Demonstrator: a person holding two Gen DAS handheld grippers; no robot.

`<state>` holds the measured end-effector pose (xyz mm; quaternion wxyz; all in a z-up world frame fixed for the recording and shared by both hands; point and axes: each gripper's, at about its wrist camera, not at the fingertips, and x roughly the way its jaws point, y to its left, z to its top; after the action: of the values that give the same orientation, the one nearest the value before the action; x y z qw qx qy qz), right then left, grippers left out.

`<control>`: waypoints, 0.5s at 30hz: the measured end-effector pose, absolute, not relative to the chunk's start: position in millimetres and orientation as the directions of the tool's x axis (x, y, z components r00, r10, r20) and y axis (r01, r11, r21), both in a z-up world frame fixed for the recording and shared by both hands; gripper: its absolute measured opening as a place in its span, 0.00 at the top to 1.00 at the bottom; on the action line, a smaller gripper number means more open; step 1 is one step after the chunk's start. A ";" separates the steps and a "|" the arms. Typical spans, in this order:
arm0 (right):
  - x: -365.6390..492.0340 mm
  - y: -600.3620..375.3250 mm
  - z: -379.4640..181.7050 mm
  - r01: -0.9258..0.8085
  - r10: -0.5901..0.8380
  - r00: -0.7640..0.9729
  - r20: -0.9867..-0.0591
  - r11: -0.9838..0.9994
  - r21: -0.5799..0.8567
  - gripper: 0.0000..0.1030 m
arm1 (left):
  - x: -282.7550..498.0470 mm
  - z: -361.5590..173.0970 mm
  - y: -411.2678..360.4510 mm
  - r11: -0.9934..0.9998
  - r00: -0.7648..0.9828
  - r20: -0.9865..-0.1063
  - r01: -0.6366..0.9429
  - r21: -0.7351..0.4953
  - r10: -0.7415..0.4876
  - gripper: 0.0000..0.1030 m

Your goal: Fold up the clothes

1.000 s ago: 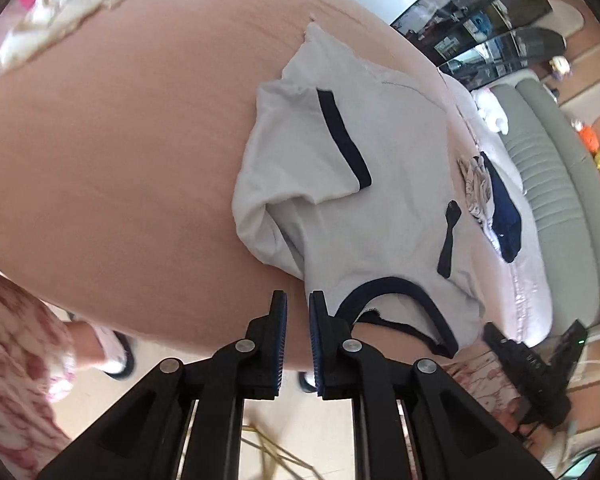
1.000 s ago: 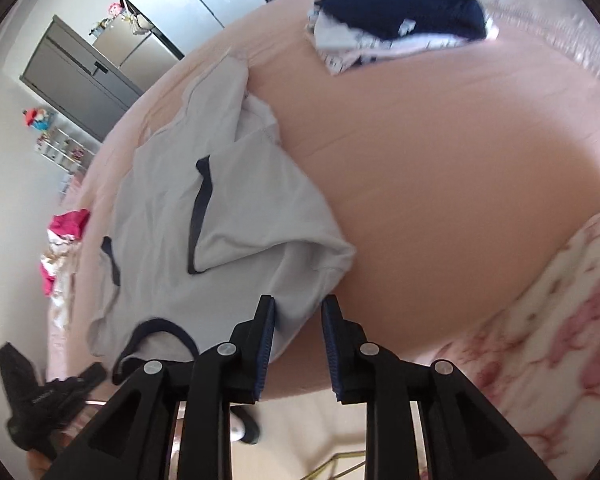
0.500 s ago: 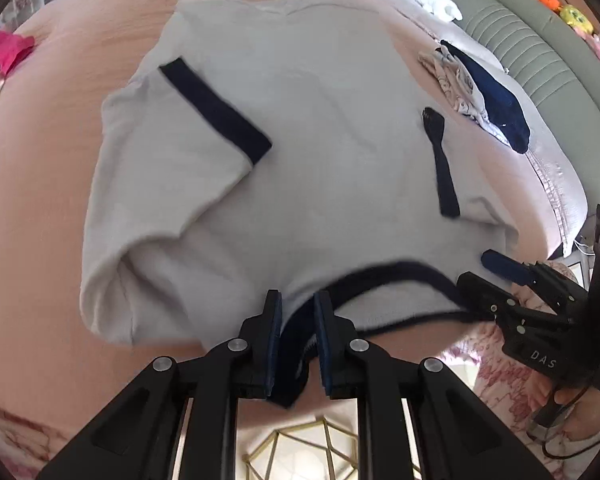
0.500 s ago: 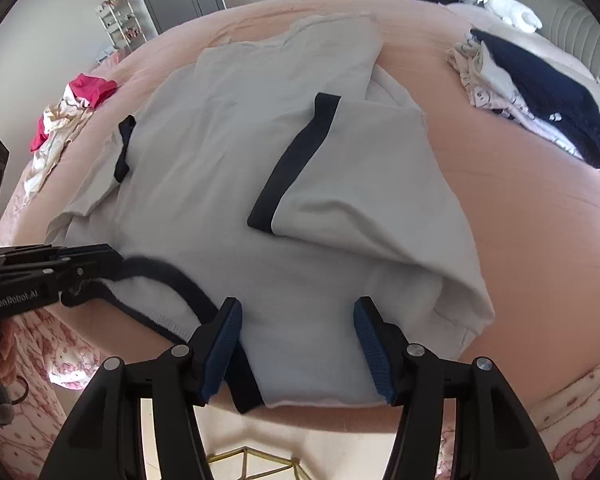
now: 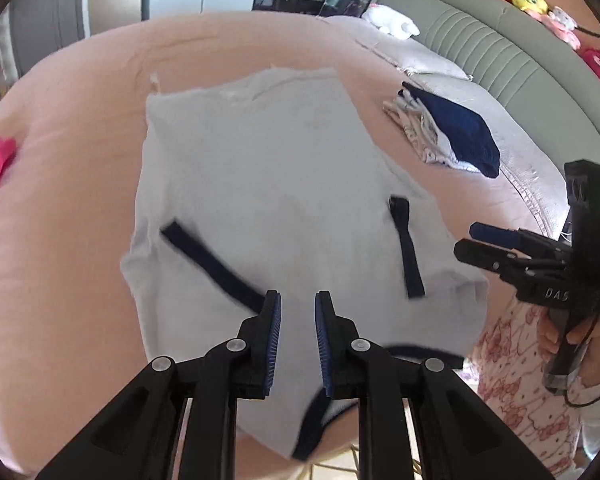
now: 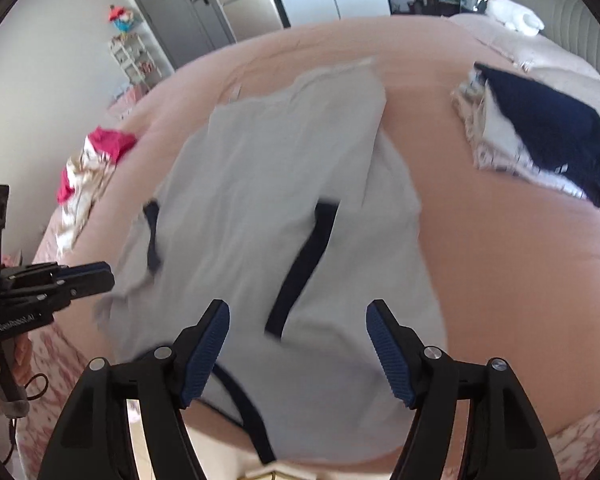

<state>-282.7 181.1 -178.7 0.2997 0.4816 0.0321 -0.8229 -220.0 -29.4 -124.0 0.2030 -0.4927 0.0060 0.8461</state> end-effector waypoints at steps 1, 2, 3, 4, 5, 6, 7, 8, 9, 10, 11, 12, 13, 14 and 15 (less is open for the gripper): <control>-298.2 179.9 -171.6 0.517 -0.461 -0.381 -0.802 -0.825 0.229 0.31 | -238.9 -124.1 -24.6 -0.908 -0.438 -0.831 -0.380 -0.175 0.344 0.83; -315.7 175.6 -170.3 0.512 -0.450 -0.392 -0.802 -0.831 0.217 0.31 | -259.3 -126.3 -18.6 -0.897 -0.437 -0.830 -0.412 -0.157 0.346 0.83; -335.2 169.4 -172.5 0.504 -0.436 -0.390 -0.811 -0.838 0.209 0.31 | -279.7 -130.6 -11.3 -0.883 -0.428 -0.832 -0.448 -0.142 0.352 0.82; -354.3 162.9 -175.2 0.497 -0.424 -0.387 -0.819 -0.844 0.202 0.31 | -301.7 -136.6 -3.2 -0.862 -0.412 -0.836 -0.488 -0.133 0.362 0.81; -372.7 154.7 -180.3 0.496 -0.419 -0.378 -0.825 -0.844 0.202 0.31 | -323.3 -143.2 1.7 -0.848 -0.397 -0.841 -0.515 -0.126 0.367 0.81; -392.5 147.6 -186.5 0.492 -0.411 -0.373 -0.832 -0.848 0.198 0.31 | -342.4 -150.8 3.7 -0.840 -0.380 -0.851 -0.529 -0.123 0.364 0.81; -410.4 139.8 -192.8 0.488 -0.391 -0.368 -0.844 -0.854 0.182 0.31 | -361.3 -160.0 5.6 -0.838 -0.361 -0.863 -0.533 -0.121 0.354 0.81; -427.8 132.4 -198.6 0.483 -0.371 -0.363 -0.855 -0.859 0.168 0.31 | -377.3 -169.4 5.8 -0.837 -0.337 -0.877 -0.533 -0.122 0.342 0.81; -442.5 126.8 -202.1 0.476 -0.355 -0.355 -0.865 -0.865 0.159 0.31 | -385.3 -177.4 2.5 -0.842 -0.325 -0.895 -0.531 -0.095 0.306 0.81; -456.4 121.8 -205.3 0.471 -0.344 -0.347 -0.873 -0.868 0.155 0.31 | -393.3 -185.4 -0.9 -0.846 -0.313 -0.911 -0.529 -0.068 0.268 0.81; -465.7 119.4 -207.4 0.475 -0.351 -0.337 -0.874 -0.865 0.164 0.31 | -400.4 -193.2 -5.2 -0.850 -0.301 -0.926 -0.525 -0.040 0.229 0.81; -472.3 116.9 -208.3 0.481 -0.348 -0.334 -0.876 -0.862 0.159 0.31 | -399.6 -199.5 -18.4 -0.865 -0.296 -0.938 -0.502 -0.006 0.178 0.81; -478.3 114.5 -209.2 0.486 -0.340 -0.329 -0.881 -0.861 0.151 0.31 | -398.7 -205.9 -31.7 -0.877 -0.290 -0.949 -0.479 0.029 0.127 0.78; -481.7 112.8 -210.2 0.483 -0.308 -0.317 -0.897 -0.866 0.126 0.31 | -397.8 -211.4 -45.7 -0.890 -0.280 -0.956 -0.453 0.055 0.084 0.76; -484.7 111.6 -210.8 0.479 -0.278 -0.305 -0.911 -0.871 0.105 0.31 | -396.1 -209.7 -65.6 -0.918 -0.249 -0.962 -0.396 -0.003 0.111 0.75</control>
<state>-484.7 111.6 -210.8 0.2359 0.5402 0.0931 -0.8024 -396.1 -65.6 -209.7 0.1621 -0.5908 0.1206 0.7811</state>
